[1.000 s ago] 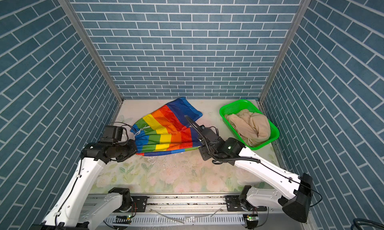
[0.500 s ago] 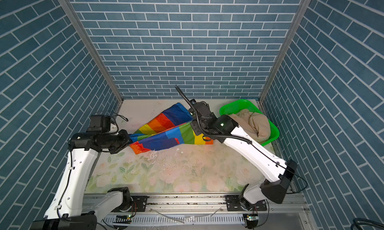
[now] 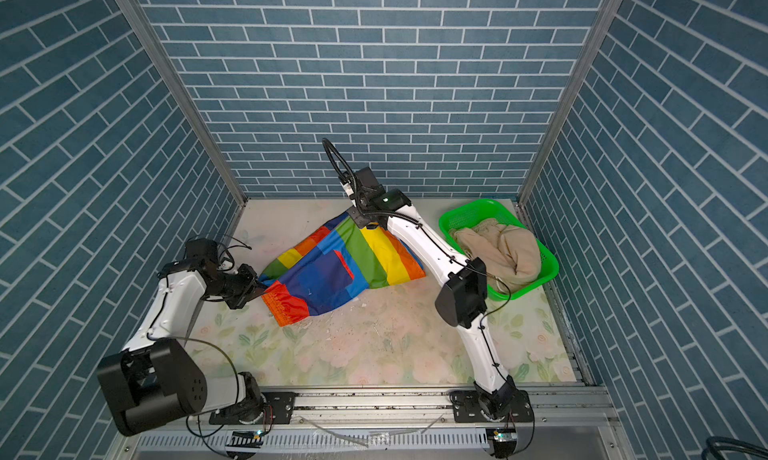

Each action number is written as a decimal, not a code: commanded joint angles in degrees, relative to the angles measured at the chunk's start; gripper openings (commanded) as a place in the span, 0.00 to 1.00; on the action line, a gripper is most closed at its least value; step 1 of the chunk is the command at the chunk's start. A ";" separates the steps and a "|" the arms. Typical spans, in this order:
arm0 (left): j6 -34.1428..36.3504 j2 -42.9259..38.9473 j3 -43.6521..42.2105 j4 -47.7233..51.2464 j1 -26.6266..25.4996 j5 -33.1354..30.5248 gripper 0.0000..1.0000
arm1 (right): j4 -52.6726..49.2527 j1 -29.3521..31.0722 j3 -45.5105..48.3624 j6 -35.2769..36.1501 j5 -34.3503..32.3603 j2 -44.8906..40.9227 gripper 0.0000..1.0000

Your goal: Fold and stack the shorts

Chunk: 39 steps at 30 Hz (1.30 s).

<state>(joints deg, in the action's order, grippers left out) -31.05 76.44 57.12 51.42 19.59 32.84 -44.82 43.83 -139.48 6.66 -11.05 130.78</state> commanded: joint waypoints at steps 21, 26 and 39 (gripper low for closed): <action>2.72 16.04 -1.63 -6.44 4.27 -7.15 0.00 | 57.53 -3.23 1.36 0.11 -10.59 19.30 0.00; 2.30 18.15 -2.45 -8.09 4.32 -6.78 0.00 | 54.44 -3.23 -4.71 0.25 -11.07 25.72 0.00; 3.28 18.56 -2.76 -7.27 6.28 -10.05 0.00 | 51.06 -3.13 -2.97 -3.12 -11.28 27.66 0.00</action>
<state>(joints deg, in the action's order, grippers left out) -29.47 95.33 55.18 40.66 26.11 27.81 5.13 41.36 -142.12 5.63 -18.39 160.42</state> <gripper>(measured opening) 0.070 0.051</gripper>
